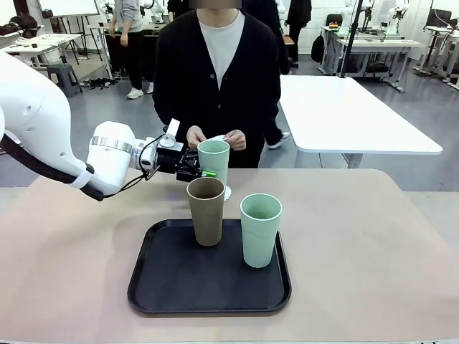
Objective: Place coasters on the table and set cups on them.
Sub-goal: Pick up one Reusable plastic cup and place it on a coaster set by the human.
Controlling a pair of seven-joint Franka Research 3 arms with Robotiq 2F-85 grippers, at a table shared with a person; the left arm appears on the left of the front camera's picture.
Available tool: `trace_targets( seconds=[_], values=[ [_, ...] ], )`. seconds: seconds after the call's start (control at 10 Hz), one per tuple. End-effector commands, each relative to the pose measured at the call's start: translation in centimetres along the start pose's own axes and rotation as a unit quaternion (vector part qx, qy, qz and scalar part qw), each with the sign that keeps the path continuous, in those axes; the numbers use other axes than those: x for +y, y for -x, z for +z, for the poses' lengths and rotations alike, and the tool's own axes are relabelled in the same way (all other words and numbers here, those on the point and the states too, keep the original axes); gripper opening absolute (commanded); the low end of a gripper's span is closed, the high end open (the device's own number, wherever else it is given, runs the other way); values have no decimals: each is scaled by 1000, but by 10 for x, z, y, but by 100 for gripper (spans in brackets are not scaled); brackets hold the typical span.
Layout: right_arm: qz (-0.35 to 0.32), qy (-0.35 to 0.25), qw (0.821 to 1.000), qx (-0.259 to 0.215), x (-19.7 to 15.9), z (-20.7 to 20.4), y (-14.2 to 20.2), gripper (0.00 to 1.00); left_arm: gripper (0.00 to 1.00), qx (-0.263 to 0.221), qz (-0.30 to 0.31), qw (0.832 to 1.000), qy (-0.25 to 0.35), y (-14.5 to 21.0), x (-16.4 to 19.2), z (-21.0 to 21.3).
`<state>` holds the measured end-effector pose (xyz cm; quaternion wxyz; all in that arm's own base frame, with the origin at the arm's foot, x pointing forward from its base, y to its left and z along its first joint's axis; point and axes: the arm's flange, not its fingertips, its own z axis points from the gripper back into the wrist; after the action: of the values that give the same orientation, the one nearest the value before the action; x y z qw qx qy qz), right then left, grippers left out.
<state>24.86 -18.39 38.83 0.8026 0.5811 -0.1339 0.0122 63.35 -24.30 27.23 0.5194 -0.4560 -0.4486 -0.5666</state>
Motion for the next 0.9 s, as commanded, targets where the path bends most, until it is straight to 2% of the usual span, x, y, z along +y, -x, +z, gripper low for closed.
trace_targets(
  seconds=[0.0, 0.8],
  values=[
    [6, -5, 1000, -4, 0, 0, -1, 100, 87, 2, 0, 1000, -9, -5, 11, -5],
    [6, -5, 1000, -4, 0, 0, -1, 100, 87, 13, -8, 1000, 8, 10, 19, -12]
  ],
)
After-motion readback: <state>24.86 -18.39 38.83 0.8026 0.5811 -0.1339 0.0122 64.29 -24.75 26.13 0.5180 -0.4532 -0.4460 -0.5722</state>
